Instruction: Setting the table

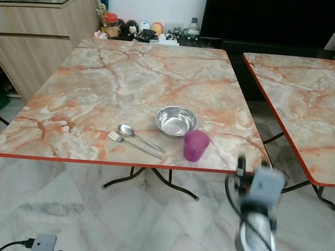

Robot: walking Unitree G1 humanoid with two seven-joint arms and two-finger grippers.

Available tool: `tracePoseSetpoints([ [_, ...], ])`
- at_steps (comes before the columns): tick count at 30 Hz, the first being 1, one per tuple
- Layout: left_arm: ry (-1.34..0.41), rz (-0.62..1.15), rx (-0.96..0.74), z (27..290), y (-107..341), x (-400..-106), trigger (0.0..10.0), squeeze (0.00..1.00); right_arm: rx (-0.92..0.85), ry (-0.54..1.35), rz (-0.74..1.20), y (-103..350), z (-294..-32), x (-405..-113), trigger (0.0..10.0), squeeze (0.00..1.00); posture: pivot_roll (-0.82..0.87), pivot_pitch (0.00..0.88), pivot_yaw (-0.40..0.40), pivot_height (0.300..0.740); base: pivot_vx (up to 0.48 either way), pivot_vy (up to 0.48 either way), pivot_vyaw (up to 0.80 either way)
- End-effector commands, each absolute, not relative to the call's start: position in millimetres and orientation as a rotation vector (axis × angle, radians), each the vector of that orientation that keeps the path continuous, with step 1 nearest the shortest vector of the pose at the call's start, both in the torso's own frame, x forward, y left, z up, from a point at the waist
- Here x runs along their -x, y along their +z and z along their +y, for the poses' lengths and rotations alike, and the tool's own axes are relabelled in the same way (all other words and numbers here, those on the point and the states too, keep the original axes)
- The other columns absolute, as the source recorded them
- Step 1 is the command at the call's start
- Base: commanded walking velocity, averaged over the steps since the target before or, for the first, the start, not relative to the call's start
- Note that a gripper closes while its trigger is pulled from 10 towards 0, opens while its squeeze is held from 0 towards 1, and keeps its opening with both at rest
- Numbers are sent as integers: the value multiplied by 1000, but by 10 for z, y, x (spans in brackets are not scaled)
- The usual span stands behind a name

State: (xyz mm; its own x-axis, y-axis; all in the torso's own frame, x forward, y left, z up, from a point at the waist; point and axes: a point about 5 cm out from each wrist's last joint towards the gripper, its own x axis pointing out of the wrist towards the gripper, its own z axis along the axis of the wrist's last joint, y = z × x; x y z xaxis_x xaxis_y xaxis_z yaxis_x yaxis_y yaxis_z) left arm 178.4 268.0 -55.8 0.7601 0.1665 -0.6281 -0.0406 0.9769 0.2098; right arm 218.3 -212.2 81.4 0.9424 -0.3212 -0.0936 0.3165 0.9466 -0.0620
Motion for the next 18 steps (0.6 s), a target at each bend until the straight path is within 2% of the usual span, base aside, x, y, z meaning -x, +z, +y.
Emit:
tracePoseSetpoints([
  [1,123,711,-185,2682,-588,-1722,10000,0,47,-300,94,838,-2102,-2138,10000,0,114,123,-87,740,0,0,0],
  [6,126,710,-185,2689,-585,-1722,10000,0,24,-259,203,617,-2041,-1988,10000,0,109,122,-90,740,0,0,0],
  [7,137,703,-181,2694,-579,-1727,10000,0,-8,-237,336,365,-2003,-1953,10000,0,106,117,-88,740,0,0,0],
  [10,159,676,-169,2713,-549,-1759,10000,0,-26,-207,437,125,-1967,-1931,10000,0,112,113,-92,740,0,0,0],
  [11,183,628,-164,2753,-485,-1824,10000,0,-30,-192,522,-52,-1947,-1944,10000,0,121,113,-91,740,0,0,0],
  [18,257,416,-117,2959,-204,-1942,10000,0,-63,-132,689,-474,-1893,-2037,10000,0,146,109,-90,740,0,0,0],
])
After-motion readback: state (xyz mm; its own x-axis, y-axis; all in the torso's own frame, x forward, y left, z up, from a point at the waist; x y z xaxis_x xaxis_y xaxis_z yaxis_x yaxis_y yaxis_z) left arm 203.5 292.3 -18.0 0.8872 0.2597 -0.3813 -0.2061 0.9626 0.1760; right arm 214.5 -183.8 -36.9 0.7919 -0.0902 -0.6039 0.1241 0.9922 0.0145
